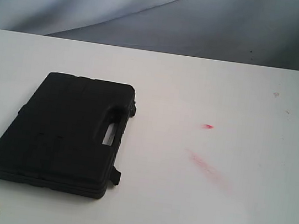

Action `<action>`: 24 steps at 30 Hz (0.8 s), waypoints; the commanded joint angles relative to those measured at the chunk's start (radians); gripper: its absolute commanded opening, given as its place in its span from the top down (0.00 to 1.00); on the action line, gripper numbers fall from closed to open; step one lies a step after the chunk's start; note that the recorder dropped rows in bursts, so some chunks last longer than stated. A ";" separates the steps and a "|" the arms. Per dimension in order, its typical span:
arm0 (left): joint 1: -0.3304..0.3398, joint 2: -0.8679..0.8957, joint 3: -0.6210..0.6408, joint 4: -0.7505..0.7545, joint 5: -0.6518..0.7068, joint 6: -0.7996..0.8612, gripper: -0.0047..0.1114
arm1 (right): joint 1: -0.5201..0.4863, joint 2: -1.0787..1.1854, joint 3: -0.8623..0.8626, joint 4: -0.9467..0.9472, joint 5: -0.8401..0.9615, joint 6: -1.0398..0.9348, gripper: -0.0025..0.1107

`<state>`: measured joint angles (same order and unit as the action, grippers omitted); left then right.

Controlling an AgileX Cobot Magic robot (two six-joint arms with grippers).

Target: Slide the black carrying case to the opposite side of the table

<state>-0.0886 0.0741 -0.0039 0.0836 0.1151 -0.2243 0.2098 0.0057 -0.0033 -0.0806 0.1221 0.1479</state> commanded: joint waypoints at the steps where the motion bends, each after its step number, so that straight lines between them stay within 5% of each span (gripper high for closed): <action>1: 0.003 -0.005 0.004 -0.007 -0.006 -0.003 0.96 | 0.001 -0.006 0.003 0.003 -0.001 -0.009 0.98; 18: 0.003 -0.005 0.004 0.023 -0.162 -0.069 0.96 | 0.001 -0.006 0.003 0.003 -0.001 -0.009 0.98; 24: 0.003 0.047 -0.197 0.002 -0.088 -0.157 0.96 | 0.001 -0.006 0.003 0.003 -0.001 -0.009 0.98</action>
<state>-0.0886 0.0866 -0.1198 0.1026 -0.0153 -0.3184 0.2098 0.0057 -0.0033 -0.0806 0.1221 0.1479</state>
